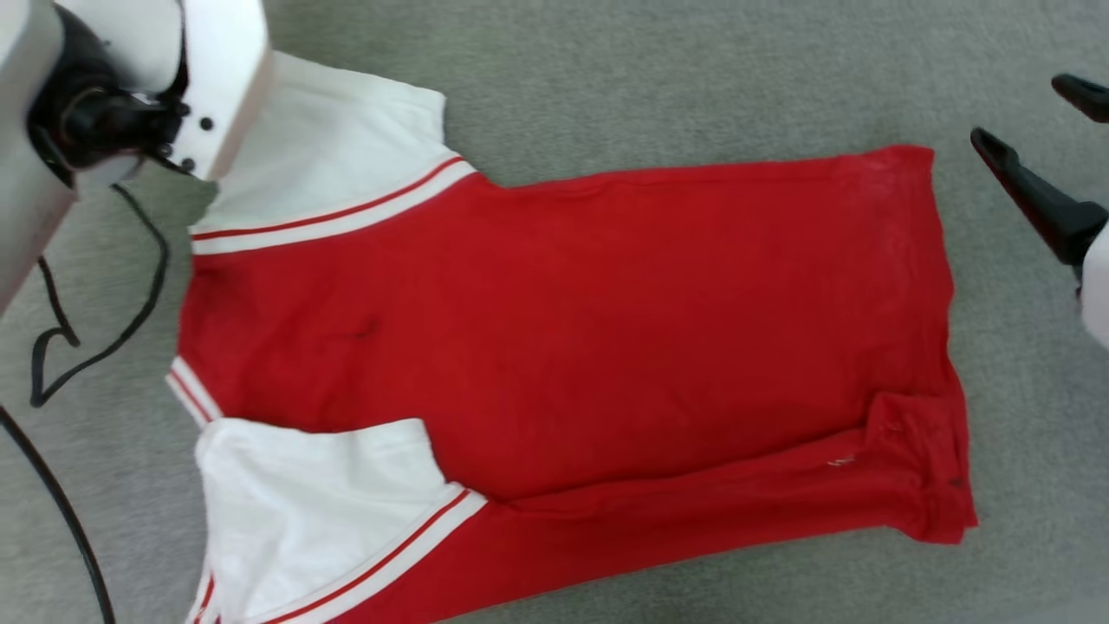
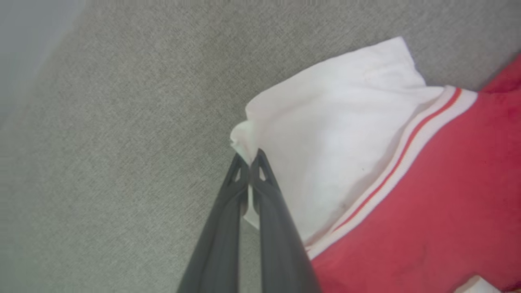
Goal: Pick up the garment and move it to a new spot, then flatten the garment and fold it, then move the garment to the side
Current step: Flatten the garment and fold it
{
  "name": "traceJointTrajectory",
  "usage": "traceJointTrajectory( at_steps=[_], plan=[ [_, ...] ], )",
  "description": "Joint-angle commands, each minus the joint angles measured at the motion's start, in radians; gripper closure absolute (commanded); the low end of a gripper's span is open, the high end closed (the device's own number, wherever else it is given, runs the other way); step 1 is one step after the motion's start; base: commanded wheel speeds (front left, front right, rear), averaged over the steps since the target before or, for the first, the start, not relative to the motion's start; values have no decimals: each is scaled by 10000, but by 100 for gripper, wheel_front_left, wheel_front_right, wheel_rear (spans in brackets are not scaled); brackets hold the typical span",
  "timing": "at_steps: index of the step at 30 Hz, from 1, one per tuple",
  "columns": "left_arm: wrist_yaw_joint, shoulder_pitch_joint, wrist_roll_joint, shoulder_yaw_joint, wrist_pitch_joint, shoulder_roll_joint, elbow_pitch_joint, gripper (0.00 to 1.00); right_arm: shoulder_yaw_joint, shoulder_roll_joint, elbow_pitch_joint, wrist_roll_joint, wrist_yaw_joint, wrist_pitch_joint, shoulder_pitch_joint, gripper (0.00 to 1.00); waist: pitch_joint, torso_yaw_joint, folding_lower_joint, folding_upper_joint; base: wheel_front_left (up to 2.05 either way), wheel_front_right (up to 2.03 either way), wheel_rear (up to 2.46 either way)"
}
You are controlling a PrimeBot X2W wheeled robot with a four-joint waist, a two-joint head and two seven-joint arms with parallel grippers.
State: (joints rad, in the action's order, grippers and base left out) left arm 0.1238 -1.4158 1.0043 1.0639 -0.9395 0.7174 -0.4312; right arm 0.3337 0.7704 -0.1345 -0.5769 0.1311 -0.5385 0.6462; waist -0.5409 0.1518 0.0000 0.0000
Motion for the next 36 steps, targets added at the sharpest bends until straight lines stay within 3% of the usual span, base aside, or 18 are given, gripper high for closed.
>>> traceJointTrajectory(
  at_steps=[1,4,11,15,19,25,26,27,28,36],
  plan=[
    [41,91,27,42,142,-57,100,100,335,288,117,-435,-7,-772,488,0,204,-265,0,0,0,0,0],
    [43,11,5,191,339,-136,365,100,1039,762,570,-1341,-7,-2705,1291,0,276,-460,0,0,0,0,0],
    [52,-205,175,473,639,-214,936,100,1780,637,1914,-2167,-7,-4961,2486,0,121,-823,0,0,0,0,0],
    [48,-398,214,633,759,-161,1133,100,1984,142,2945,-2115,-7,-5518,2882,0,-92,-980,0,0,0,0,0],
    [49,-567,281,769,921,-138,1242,100,2258,-483,3806,-1977,-7,-5370,2973,0,-273,-1069,0,0,0,0,0],
    [50,-769,335,1043,1118,-73,1261,100,3520,-1281,4758,-2206,10,-5158,2185,0,-370,-1092,0,0,0,0,0],
    [50,-764,367,1092,1169,-44,1252,100,3669,-1338,4828,-2271,11,-5096,2144,13,-343,-1071,0,0,0,0,0],
    [50,-761,397,1133,1201,-9,1242,100,3739,-1372,4885,-2332,13,-4947,2162,87,-306,-1045,0,0,0,0,0],
    [50,-742,409,1168,1275,24,1215,100,3758,-1374,4926,-2394,16,-4774,2244,100,-250,-1022,0,0,0,0,0],
    [51,-147,581,1558,2117,212,1375,100,3758,-691,4715,-2664,5,-2917,2956,100,848,-1039,0,0,0,0,0]
  ],
)
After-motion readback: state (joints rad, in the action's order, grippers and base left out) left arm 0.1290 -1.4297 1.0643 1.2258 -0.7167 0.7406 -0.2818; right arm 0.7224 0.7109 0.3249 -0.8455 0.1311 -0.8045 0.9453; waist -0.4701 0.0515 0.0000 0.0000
